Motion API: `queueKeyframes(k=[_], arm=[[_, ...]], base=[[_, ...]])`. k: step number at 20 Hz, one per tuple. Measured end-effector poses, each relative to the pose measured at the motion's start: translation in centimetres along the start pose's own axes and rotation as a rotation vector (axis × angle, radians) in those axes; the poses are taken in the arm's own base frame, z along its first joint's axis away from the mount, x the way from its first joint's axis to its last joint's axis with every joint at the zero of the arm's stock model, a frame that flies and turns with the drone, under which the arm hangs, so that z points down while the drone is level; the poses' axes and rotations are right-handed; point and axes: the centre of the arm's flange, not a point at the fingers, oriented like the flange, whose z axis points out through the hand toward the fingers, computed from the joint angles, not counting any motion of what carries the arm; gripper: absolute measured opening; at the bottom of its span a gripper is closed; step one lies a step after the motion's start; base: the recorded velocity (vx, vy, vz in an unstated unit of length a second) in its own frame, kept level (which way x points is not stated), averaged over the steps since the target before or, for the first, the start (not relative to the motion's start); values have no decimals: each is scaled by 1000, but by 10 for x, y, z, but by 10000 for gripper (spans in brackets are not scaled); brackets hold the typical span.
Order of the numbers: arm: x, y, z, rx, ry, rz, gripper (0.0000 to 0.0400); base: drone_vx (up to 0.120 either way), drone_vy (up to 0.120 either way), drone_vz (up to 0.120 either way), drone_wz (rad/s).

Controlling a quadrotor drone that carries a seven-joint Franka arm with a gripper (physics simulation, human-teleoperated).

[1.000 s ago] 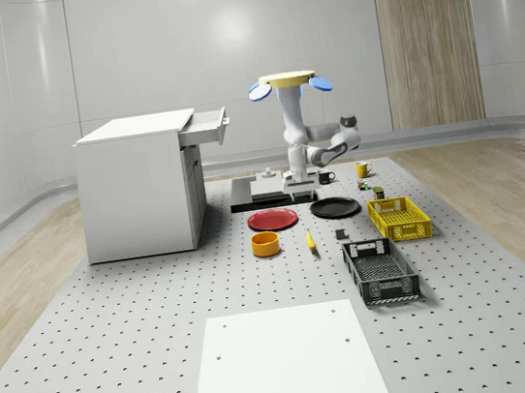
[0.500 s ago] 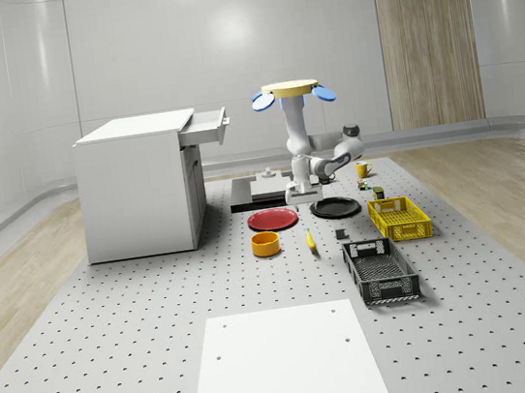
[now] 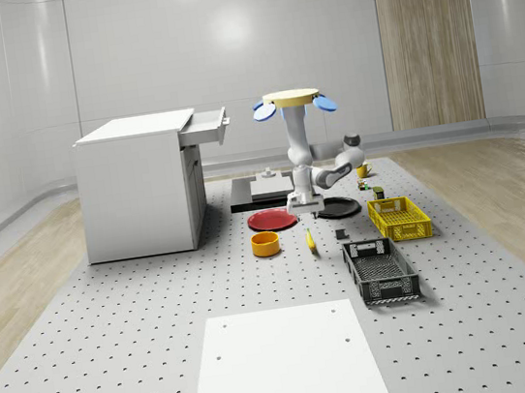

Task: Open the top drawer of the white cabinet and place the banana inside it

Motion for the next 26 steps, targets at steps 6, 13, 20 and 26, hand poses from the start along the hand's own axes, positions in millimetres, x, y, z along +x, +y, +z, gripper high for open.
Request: queueKeyframes(k=[6, 13, 20, 26], arm=[[0, 0, 20, 0, 0, 0, 400], [0, 0, 45, 0, 0, 0, 400], [0, 0, 66, 0, 0, 0, 400], [5, -6, 79, 0, 0, 0, 400]], base=[[0, 0, 0, 0], [0, 0, 0, 0], [0, 0, 0, 0], [0, 0, 0, 0]])
